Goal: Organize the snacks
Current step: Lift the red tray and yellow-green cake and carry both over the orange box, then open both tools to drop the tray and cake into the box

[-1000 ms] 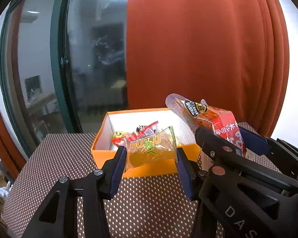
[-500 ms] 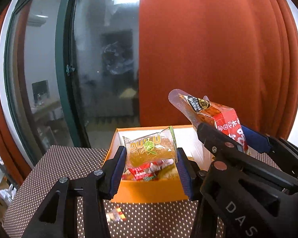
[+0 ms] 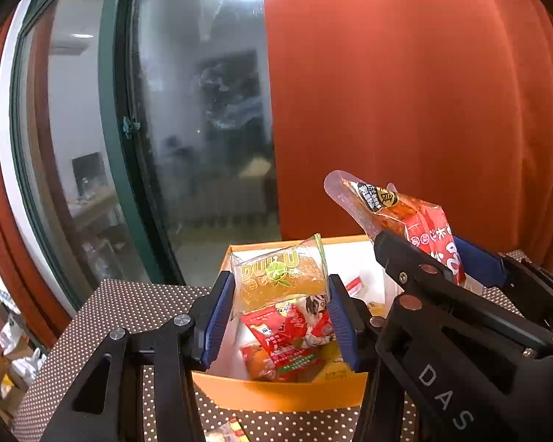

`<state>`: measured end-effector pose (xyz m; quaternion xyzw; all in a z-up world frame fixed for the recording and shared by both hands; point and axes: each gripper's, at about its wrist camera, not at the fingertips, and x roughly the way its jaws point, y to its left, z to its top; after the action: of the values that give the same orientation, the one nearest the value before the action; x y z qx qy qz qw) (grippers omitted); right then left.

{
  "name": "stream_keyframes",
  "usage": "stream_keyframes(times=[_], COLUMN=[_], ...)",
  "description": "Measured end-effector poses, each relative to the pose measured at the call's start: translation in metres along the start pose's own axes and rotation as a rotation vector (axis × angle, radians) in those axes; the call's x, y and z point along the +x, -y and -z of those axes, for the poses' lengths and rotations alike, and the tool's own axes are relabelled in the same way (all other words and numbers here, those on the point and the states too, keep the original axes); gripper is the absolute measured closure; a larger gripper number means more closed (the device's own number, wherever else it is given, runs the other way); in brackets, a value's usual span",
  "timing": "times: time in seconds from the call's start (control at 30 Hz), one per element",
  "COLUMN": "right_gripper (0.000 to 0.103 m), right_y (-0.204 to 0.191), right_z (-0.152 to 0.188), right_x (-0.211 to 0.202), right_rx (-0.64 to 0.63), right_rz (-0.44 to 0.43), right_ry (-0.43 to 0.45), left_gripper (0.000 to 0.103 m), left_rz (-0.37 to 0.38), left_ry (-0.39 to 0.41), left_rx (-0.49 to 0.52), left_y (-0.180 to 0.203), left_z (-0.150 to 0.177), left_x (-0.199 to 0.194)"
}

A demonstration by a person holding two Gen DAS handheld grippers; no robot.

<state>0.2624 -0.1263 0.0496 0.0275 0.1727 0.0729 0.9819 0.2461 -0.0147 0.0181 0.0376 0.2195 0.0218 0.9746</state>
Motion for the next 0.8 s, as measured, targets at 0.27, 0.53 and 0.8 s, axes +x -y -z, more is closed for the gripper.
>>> stream_keyframes(times=[0.27,0.53,0.8], right_gripper=[0.05,0.05,0.05], right_y=[0.014,0.033,0.015], right_z=[0.013,0.025,0.027], right_x=[0.048,0.073,0.092], right_rx=[-0.012,0.011,-0.021], right_rz=[0.033,0.108,0.106], right_ry=[-0.046,-0.072,-0.098], left_gripper=[0.051,0.03,0.012], left_rz=[0.018,0.015,0.015], left_ry=[-0.041,-0.107,-0.153], left_rx=[0.005,-0.03,-0.066], left_y=[0.009,0.013,0.002], left_z=[0.01,0.019,0.026], left_x=[0.054,0.098,0.113])
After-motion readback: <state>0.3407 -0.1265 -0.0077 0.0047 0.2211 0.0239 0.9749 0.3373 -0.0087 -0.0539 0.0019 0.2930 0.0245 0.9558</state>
